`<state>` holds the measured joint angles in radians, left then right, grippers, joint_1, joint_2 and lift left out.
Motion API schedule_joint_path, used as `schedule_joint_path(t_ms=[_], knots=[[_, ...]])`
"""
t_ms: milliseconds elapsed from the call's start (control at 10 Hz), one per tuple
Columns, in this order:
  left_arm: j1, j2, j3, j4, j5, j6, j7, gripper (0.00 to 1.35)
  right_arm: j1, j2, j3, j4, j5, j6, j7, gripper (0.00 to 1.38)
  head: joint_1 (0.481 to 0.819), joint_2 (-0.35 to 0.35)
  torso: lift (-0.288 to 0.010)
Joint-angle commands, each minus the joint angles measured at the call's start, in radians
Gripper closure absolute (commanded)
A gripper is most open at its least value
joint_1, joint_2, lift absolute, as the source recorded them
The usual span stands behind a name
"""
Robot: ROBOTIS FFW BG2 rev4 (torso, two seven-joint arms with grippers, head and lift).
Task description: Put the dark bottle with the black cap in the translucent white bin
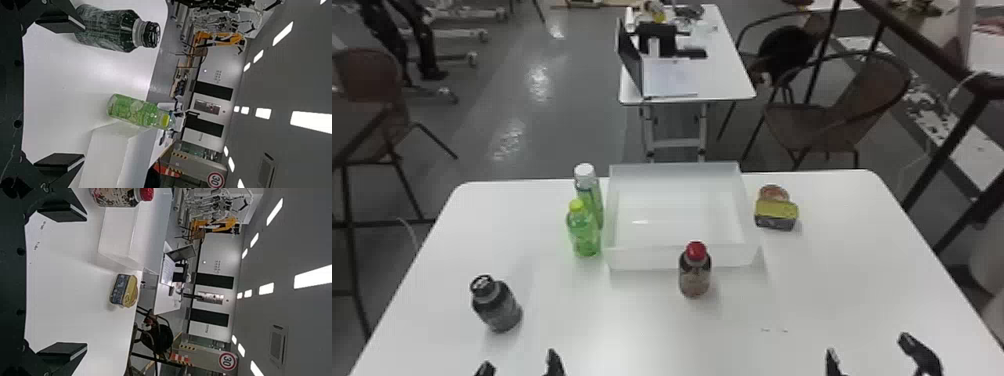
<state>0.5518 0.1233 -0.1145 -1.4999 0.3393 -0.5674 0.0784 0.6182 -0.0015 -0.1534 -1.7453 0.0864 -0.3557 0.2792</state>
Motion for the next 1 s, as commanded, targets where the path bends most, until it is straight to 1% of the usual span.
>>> schedule_joint_path(t_ms=[0, 500, 600, 900], knots=[[0.002, -0.004, 0.006, 0.0, -0.013, 0.001, 0.0, 0.14, 0.0, 0.002, 0.0, 0.0, 0.001, 0.004, 0.0, 0.13, 0.695, 0.026, -0.011], [0.0, -0.001, 0.01, 0.001, -0.009, 0.023, 0.0, 0.14, 0.0, 0.002, 0.0, 0.0, -0.001, 0.011, 0.0, 0.14, 0.695, 0.028, -0.011], [-0.015, 0.001, 0.019, 0.009, -0.019, 0.043, 0.0, 0.14, -0.002, 0.002, 0.0, 0.001, -0.001, 0.015, 0.0, 0.14, 0.695, 0.028, -0.011], [-0.098, 0.021, 0.038, 0.083, -0.006, 0.052, 0.0, 0.14, -0.012, 0.002, 0.003, 0.013, -0.011, 0.015, 0.002, 0.14, 0.695, 0.046, -0.011]])
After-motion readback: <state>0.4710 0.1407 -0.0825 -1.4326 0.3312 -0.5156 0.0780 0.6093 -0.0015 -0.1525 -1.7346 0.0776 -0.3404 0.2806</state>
